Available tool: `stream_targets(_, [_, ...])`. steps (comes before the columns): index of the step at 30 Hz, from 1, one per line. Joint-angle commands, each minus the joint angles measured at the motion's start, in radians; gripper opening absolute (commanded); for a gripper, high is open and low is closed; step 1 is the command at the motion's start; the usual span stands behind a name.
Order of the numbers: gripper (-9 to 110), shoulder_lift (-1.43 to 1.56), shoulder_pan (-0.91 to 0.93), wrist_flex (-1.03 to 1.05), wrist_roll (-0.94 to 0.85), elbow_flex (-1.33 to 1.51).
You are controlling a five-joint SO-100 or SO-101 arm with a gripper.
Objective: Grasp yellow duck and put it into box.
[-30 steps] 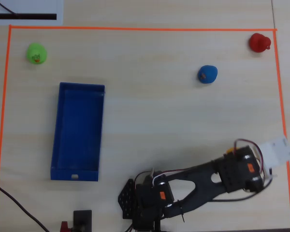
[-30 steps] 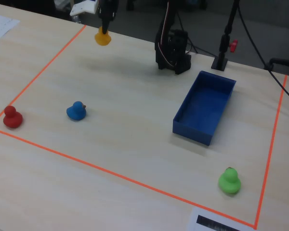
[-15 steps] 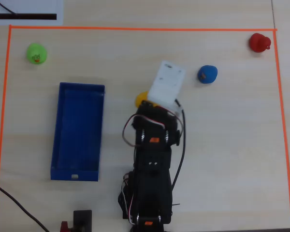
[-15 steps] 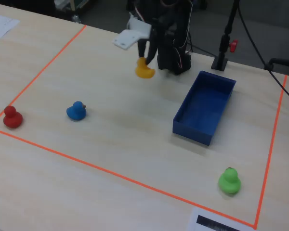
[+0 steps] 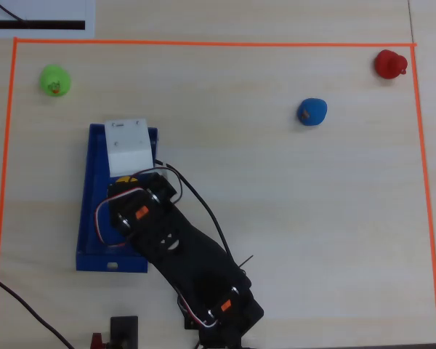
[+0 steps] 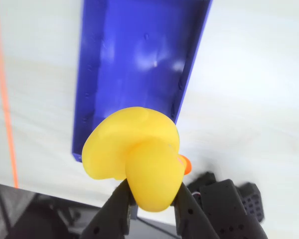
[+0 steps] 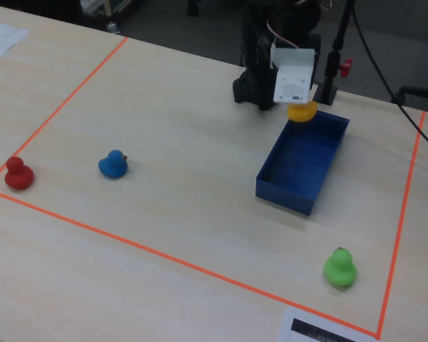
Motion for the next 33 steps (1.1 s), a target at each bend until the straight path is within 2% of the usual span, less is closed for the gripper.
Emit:
stream_targets(1, [0, -0.078, -0.018, -0.103, 0.009, 0.017])
stream_targets(11, [0, -0.247, -0.038, -0.264, -0.008, 0.126])
stream_targets(14, [14, -0.275, -0.037, -0.305, -0.015, 0.173])
stream_targets(18, [24, -0.258, -0.005, -0.379, -0.028, 0.219])
stream_targets(22, [27, -0.236, 0.052, -0.416, -0.063, 0.215])
stream_targets(26, [21, -0.187, 0.146, -0.436, -0.094, 0.146])
stream_targets(29, [0, -0.091, 0.291, -0.436, -0.11, 0.057])
stream_targets(33, [0, 0.13, 0.551, -0.5, -0.239, 0.17])
